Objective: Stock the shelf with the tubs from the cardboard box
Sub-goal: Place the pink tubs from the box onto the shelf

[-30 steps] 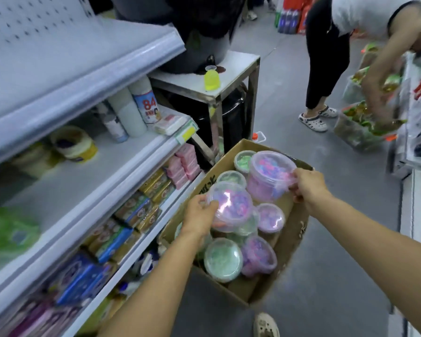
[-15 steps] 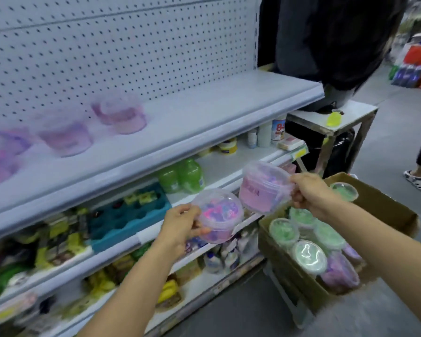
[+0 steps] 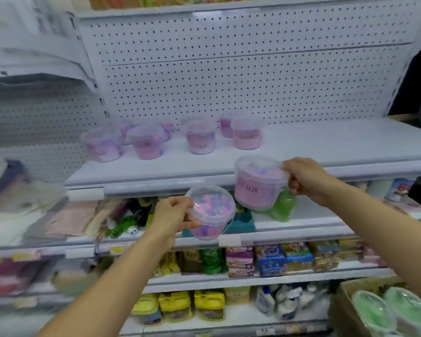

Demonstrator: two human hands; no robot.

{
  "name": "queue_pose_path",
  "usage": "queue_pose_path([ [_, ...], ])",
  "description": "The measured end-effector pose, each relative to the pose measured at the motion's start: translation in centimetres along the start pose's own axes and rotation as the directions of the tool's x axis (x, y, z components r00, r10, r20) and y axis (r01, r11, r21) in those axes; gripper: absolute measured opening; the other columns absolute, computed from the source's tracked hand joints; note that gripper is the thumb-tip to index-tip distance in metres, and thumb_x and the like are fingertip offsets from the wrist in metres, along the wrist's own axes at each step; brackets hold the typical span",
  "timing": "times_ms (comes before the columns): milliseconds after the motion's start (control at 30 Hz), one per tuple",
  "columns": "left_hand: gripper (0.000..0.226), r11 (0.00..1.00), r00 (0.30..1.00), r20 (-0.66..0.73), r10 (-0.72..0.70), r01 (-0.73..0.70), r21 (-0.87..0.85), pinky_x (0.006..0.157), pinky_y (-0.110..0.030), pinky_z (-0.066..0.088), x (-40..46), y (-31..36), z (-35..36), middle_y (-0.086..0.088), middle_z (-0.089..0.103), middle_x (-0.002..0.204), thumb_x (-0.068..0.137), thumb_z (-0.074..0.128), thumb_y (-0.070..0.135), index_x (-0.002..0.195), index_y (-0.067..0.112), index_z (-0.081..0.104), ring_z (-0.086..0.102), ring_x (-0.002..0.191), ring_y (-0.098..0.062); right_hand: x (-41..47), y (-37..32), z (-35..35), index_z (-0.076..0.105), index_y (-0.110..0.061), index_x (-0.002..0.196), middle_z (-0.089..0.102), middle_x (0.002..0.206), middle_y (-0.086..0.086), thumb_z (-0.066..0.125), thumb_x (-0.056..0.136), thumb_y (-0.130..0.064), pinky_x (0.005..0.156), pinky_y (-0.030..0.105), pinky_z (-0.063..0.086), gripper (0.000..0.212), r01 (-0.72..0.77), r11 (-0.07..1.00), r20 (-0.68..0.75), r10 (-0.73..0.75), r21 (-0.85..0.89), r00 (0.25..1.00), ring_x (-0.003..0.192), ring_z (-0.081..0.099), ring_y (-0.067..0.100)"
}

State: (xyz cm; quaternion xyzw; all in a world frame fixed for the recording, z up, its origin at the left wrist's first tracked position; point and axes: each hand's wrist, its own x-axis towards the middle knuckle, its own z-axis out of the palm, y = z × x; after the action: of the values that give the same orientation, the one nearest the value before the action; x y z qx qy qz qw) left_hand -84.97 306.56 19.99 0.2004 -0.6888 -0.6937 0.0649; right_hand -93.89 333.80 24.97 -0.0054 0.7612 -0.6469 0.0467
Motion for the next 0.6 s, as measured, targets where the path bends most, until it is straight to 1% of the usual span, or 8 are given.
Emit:
queue_pose_path([
  [67, 0.018, 1.0, 1.0, -0.028, 0.004, -0.005, -0.029, 0.058, -0.028, 0.057, 0.4, 0.2, -2.8, -0.014, 0.057, 0.076, 0.09, 0.06, 0.013, 0.101, -0.001, 0.064, 0.063, 0.058, -0.021, 0.9, -0.8, 2.9, 0.05, -0.012, 0.075, 0.039, 0.055, 0.006, 0.05, 0.092, -0.011, 0.044, 0.024, 0.029, 0.016, 0.016, 1.0, 0.048, -0.016, -0.015, 0.999, 0.045, 0.031, 0.016],
  [167, 0.017, 0.997, 0.997, -0.08, 0.007, -0.013, -0.07, 0.064, -0.032, 0.059, 1.3, 1.0, -7.0, -0.014, 0.058, 0.075, 0.09, 0.06, 0.013, 0.102, 0.002, 0.065, 0.065, 0.056, -0.021, 2.4, -2.5, 7.6, 0.051, -0.011, 0.079, 0.038, 0.057, 0.006, 0.051, 0.093, -0.012, 0.045, 0.025, 0.032, 0.014, 0.037, 0.999, 0.107, -0.035, -0.016, 0.994, 0.047, 0.032, 0.017],
  [267, 0.012, 0.993, 0.989, -0.142, 0.031, -0.047, -0.112, 0.054, -0.028, 0.058, 2.2, 1.9, -11.2, -0.012, 0.05, 0.066, 0.09, 0.058, 0.007, 0.094, -0.003, 0.062, 0.058, 0.052, -0.02, 3.7, -4.6, 12.8, 0.052, -0.01, 0.082, 0.039, 0.06, 0.007, 0.05, 0.094, -0.013, 0.048, 0.028, 0.035, 0.013, 0.061, 0.998, 0.152, -0.058, -0.014, 0.987, 0.049, 0.033, 0.018],
  [367, 0.008, 0.991, 0.981, -0.182, 0.062, -0.081, -0.102, 0.05, -0.026, 0.057, 2.9, 3.0, -16.1, -0.011, 0.047, 0.063, 0.09, 0.056, 0.003, 0.084, 0.0, 0.061, 0.053, 0.052, -0.021, 5.2, -6.5, 18.7, 0.052, -0.009, 0.08, 0.039, 0.062, 0.009, 0.048, 0.094, -0.011, 0.049, 0.03, 0.034, 0.015, 0.088, 0.996, 0.183, -0.086, -0.004, 0.979, 0.052, 0.032, 0.019],
  [467, 0.007, 0.992, 0.969, -0.233, 0.079, -0.1, -0.083, 0.049, -0.026, 0.056, 4.0, 3.6, -21.3, -0.011, 0.048, 0.062, 0.089, 0.057, 0.004, 0.084, 0.001, 0.061, 0.055, 0.049, -0.018, 6.5, -8.2, 24.6, 0.055, -0.007, 0.093, 0.04, 0.063, 0.008, 0.048, 0.095, -0.011, 0.048, 0.029, 0.035, 0.008, 0.121, 0.993, 0.203, -0.119, 0.001, 0.972, 0.052, 0.033, 0.019],
  [600, 0.005, 0.989, 0.957, -0.278, 0.081, -0.112, -0.097, 0.048, -0.025, 0.055, 5.4, 4.1, -26.5, -0.01, 0.047, 0.06, 0.088, 0.058, 0.004, 0.087, 0.0, 0.06, 0.053, 0.05, -0.018, 7.9, -9.2, 31.0, 0.059, -0.007, 0.106, 0.041, 0.062, 0.007, 0.046, 0.096, -0.01, 0.05, 0.03, 0.034, 0.016, 0.155, 0.988, 0.246, -0.15, -0.001, 0.958, 0.052, 0.033, 0.019],
])
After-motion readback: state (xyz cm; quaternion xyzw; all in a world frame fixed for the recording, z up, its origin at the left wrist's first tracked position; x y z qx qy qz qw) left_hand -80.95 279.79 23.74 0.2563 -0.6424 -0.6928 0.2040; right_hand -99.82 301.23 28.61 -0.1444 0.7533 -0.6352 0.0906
